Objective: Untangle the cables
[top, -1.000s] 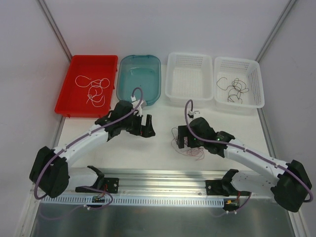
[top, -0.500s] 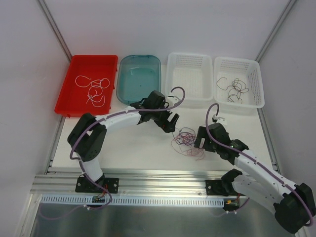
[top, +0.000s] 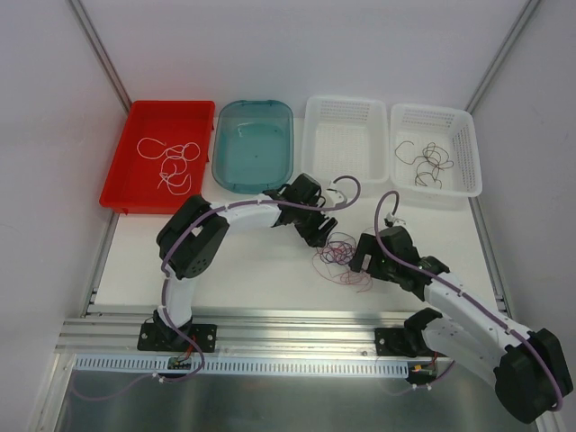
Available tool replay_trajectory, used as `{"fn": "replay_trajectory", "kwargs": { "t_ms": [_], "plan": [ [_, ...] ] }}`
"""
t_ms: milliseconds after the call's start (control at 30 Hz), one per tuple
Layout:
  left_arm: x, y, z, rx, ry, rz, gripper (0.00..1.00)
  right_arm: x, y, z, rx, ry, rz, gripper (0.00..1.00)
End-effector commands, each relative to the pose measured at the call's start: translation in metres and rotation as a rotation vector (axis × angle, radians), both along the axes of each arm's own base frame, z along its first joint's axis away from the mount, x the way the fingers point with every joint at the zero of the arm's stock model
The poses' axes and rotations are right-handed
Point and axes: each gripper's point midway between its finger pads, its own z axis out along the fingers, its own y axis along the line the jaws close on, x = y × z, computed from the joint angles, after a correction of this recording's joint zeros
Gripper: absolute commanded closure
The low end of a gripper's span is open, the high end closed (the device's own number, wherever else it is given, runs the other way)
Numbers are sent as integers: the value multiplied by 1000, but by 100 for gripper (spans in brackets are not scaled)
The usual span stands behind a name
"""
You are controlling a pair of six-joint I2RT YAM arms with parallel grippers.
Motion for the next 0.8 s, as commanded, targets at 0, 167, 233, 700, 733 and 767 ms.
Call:
{"fn": "replay_trajectory", "kwargs": {
  "t_ms": [0,167,233,700,733,767],
  "plan": [
    [0,-16,10,-44,-16,-51,44,3,12,-6,66,11,-4,0],
    [-4,-10,9,-35,-8,-31,82,5,19,-17,82,36,-2,0],
    [-5,-6,9,-31,-2,-15,94,7,19,-19,82,39,-8,0],
    [-14,68,138,-169,-222,303,100,1,-10,-39,-35,72,-106,58],
    [-19,76,140,-166,-225,320,100,1,-10,-39,-41,74,-106,62],
    [-20,86,160,-197,-263,350,100,2,-12,-40,-45,77,-112,67]
  ]
}}
